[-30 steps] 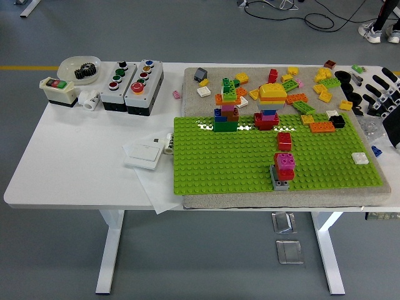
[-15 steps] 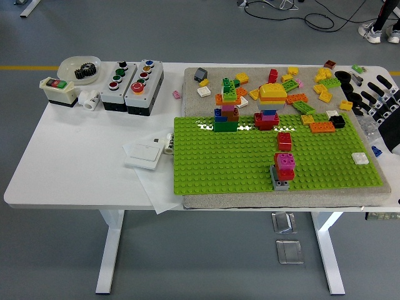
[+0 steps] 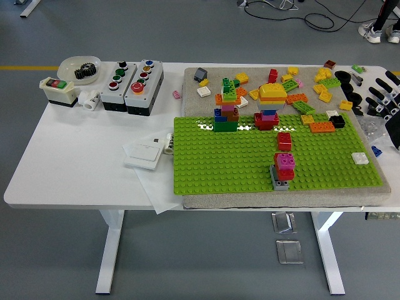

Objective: Pick up the brick,pile it on top of brick,press brick,pick up the brick,pile it on top of brick,press brick

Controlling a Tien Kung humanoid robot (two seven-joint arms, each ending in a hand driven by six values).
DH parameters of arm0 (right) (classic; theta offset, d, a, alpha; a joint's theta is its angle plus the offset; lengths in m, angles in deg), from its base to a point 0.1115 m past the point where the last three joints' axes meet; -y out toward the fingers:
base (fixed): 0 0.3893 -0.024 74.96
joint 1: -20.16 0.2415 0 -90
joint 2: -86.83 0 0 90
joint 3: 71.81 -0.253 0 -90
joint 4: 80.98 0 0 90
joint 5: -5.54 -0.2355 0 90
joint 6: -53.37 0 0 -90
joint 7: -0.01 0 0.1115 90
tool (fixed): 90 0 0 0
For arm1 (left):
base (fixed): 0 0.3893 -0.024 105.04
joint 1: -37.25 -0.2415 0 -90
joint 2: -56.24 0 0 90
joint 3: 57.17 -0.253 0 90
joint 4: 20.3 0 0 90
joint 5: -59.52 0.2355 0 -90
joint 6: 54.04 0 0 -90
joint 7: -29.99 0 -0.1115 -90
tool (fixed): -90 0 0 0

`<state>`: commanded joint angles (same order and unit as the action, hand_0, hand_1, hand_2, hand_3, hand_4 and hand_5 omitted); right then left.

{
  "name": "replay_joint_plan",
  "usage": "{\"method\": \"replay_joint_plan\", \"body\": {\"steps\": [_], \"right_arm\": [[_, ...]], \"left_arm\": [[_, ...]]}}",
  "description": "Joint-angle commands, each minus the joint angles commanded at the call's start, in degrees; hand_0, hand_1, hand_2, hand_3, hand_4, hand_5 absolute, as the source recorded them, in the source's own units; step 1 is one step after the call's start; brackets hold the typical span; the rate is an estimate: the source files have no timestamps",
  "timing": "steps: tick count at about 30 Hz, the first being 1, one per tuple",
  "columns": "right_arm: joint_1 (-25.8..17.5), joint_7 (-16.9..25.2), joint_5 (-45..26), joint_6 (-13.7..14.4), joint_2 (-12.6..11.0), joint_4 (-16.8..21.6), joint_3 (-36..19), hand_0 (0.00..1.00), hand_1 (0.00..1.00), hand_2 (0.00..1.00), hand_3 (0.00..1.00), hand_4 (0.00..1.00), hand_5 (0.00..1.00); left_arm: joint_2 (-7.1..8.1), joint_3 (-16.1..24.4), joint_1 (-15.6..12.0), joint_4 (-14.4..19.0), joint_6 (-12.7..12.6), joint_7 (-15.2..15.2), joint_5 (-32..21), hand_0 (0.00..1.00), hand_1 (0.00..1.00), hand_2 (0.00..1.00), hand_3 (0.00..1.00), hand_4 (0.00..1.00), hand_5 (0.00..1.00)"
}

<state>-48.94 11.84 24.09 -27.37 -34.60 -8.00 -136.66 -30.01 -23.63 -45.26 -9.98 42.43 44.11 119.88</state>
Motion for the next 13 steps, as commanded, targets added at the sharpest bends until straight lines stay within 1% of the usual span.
{"method": "replay_joint_plan", "body": {"steps": [9,13], "right_arm": [[0.31,0.17,0.11,-0.12,-0.05,0.08,0.32,0.859,0.805,0.841,0.87,0.984,0.947],[0.44,1.11,0.12,-0.08,-0.16,0.07,0.55,0.852,0.796,0.835,0.861,0.982,0.939]], "left_arm": [[-0.49,1.37,0.07,0.0,-0.4,-0.21,0.22,0.79,0.708,0.599,0.536,0.527,0.518],[-0.66,1.93,0.19,0.0,-0.53,-0.28,0.24,0.79,0.708,0.599,0.537,0.527,0.519]]}}
